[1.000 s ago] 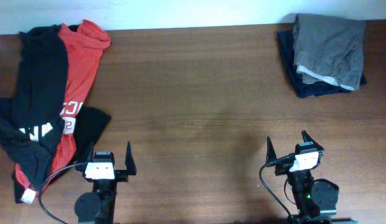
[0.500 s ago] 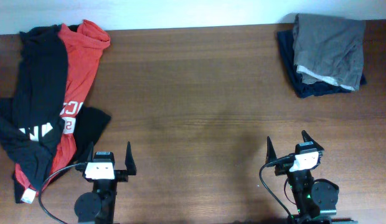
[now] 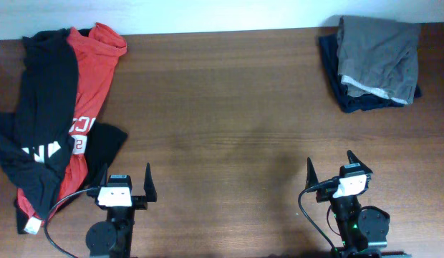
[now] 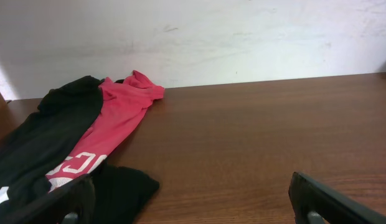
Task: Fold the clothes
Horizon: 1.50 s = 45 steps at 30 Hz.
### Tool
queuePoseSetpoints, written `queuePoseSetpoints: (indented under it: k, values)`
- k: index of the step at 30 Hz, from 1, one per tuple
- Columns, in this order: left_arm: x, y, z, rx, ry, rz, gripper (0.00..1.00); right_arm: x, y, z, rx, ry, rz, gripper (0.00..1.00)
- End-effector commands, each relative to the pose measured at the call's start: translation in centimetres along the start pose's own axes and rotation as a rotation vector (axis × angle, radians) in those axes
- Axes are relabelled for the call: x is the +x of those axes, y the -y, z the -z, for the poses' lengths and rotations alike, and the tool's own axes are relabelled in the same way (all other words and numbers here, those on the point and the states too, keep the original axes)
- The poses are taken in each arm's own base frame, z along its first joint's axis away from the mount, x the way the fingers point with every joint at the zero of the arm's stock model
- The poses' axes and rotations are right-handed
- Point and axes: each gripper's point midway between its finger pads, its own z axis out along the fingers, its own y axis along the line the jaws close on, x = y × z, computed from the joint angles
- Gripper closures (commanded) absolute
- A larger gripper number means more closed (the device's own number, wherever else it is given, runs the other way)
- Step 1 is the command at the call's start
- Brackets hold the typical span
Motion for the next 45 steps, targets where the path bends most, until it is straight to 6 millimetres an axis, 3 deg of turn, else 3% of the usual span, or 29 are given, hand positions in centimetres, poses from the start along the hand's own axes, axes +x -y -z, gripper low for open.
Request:
queuePoseSetpoints:
  k: [1,13,17,22,26,31,37,45]
  values:
    - [0.2,-0.1,0.0,-0.002,0.0,-0.009,0.01,0.3,0.0,0.0,0.002,-0.006,0.007,0.01]
    - [0.1,-0.1,0.0,-0.003,0.002,-0.009,0.01,0.3,0.0,0.0,0.002,-0.006,0.007,0.02]
    - [-1.5,-1.0,0.1,-0.056,0.066,-0.009,0.01,0.2,0.0,0.0,0.002,-0.002,0.008,0.01]
    - [-1.5,-0.9,0.1,-0.051,0.067,-0.009,0.01,-0.3,0.0,0.0,0.003,0.019,0.01,0.01]
    - [-1.6,-0.6,0.1,-0.029,0.071,0.006,0.01,-1.7,-0.4,0.1,-0.022,0.076,0.017,0.01]
    - [-3.6,0.3,0.6,0.026,0.104,0.002,0.01,-3.6,-0.7,0.4,-0.049,0.135,-0.052,0.01]
    - [-3.8,0.3,0.8,0.03,0.044,0.006,0.01,-6.6,-1.3,1.3,-0.088,0.179,-0.041,0.01]
    - [-7.8,0.0,-0.1,0.032,0.004,0.007,0.01,-9.8,-1.5,1.1,-0.123,0.102,-0.053,0.01]
